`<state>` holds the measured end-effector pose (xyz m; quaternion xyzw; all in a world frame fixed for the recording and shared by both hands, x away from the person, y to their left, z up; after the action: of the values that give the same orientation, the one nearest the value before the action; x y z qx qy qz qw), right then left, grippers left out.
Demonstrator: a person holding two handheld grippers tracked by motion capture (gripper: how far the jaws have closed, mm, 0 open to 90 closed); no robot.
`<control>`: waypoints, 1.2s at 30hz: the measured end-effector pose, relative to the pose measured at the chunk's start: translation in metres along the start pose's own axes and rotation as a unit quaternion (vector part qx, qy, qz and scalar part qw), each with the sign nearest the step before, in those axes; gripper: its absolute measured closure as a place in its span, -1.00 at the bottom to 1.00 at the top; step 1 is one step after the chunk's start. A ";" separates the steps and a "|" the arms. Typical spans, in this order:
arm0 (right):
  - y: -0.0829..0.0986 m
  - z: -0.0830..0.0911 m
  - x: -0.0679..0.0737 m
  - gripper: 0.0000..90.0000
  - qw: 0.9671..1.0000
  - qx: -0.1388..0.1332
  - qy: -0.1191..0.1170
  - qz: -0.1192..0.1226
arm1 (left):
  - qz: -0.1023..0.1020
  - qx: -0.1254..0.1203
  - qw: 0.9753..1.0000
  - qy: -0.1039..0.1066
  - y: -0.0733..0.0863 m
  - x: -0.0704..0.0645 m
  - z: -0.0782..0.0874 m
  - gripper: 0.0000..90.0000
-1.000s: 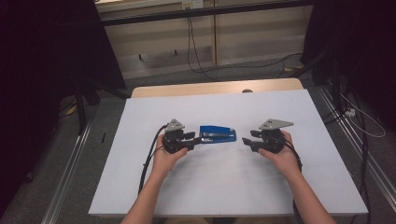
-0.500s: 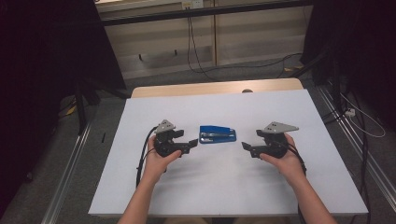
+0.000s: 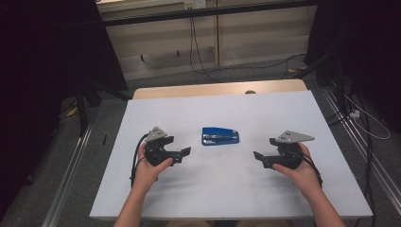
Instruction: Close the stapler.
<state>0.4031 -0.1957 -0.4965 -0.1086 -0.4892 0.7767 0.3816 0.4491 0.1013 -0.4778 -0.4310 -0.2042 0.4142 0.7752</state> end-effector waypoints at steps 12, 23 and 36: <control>0.010 0.020 -0.001 -0.63 1.000 -0.002 0.008 0.000 | -0.006 -0.005 1.000 -0.008 0.008 0.009 0.013 -0.83; 0.025 0.032 0.002 -0.66 1.000 0.002 0.008 -0.003 | -0.008 -0.016 1.000 0.002 0.008 0.006 0.021 -0.83; 0.033 0.039 0.008 -0.67 1.000 0.008 0.007 0.000 | -0.017 -0.010 1.000 -0.012 0.019 0.019 0.032 -0.84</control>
<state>0.3599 -0.2241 -0.5029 -0.1115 -0.4804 0.7798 0.3857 0.4298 0.1378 -0.4769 -0.4306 -0.2249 0.4033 0.7754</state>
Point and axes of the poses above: each handheld gripper's, and its own axes: z roughly backward along the jaws, y roughly out of its underside, x roughly to its left, the point moved 10 cm from there along -z, roughly forward along the jaws, and after that the axes turned 14 degrees about -y, right-handed, at the moved point
